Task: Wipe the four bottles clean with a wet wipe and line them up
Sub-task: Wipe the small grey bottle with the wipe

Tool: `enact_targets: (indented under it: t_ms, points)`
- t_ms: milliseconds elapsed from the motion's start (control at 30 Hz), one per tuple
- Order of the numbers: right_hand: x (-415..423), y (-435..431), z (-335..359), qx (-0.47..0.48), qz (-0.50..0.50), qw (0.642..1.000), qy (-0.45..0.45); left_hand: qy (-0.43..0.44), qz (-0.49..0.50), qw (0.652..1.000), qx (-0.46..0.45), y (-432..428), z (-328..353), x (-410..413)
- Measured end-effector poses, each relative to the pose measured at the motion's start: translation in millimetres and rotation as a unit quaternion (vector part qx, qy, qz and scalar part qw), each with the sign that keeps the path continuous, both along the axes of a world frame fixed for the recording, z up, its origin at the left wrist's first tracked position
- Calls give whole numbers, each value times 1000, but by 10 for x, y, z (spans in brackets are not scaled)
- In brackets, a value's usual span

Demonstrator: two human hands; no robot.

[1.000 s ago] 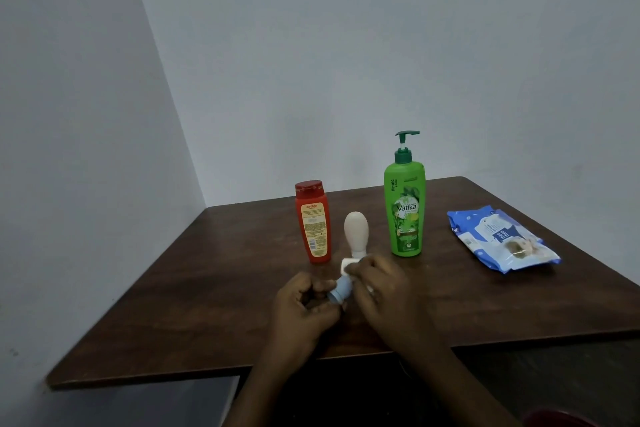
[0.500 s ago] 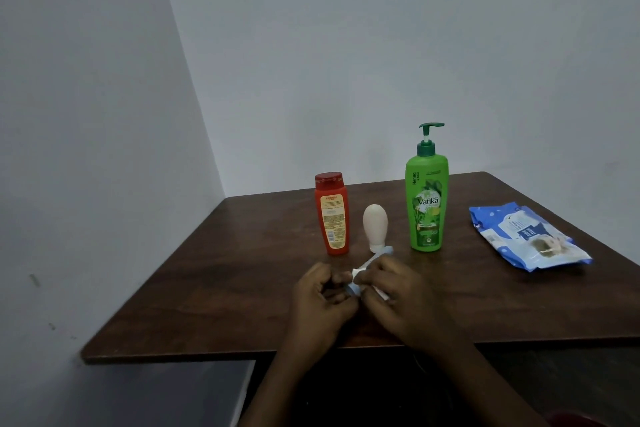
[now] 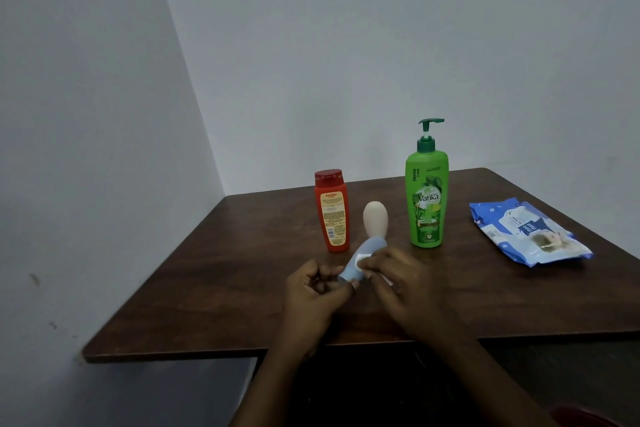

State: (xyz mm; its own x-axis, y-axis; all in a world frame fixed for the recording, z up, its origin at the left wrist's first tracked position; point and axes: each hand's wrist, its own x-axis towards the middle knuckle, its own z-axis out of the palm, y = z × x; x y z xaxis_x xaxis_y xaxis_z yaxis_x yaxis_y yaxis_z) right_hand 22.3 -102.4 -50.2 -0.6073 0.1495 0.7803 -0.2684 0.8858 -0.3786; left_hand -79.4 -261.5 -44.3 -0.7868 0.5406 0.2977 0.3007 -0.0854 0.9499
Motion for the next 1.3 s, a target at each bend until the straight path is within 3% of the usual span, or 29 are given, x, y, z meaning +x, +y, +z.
enact_targets:
  t_ms: [100,267,367,533,667,833,1000,1067,1167,1300]
  points:
    - [-8,-2,13,-7,15,1000,8,-14,-5,1000,15,0,24,7]
    - [-76,141,-41,-135,-164,976,52,8,3,1000,-3,8,21,11]
    - [-76,175,-45,-167,-178,968,66,15,11,1000,-10,12,9,5]
    - [-25,44,-10,-52,-36,998,15,-30,5,1000,8,-7,36,1]
    - [21,-35,28,23,32,999,-18,-49,-4,998,27,-9,29,-10]
    - [-11,-13,-9,14,-36,999,29,-77,-13,997,20,-5,25,-38]
    - [-27,48,4,-83,-171,976,103,-112,-17,993,43,24,52,-7]
    - [-16,42,1,-67,-151,982,95,-131,-20,990,53,20,69,-2]
    - [2,-22,-30,32,-67,997,36,-166,-26,983,76,4,68,-18]
    - [-12,-118,-35,135,7,991,2,-185,-29,978,91,-2,81,-28]
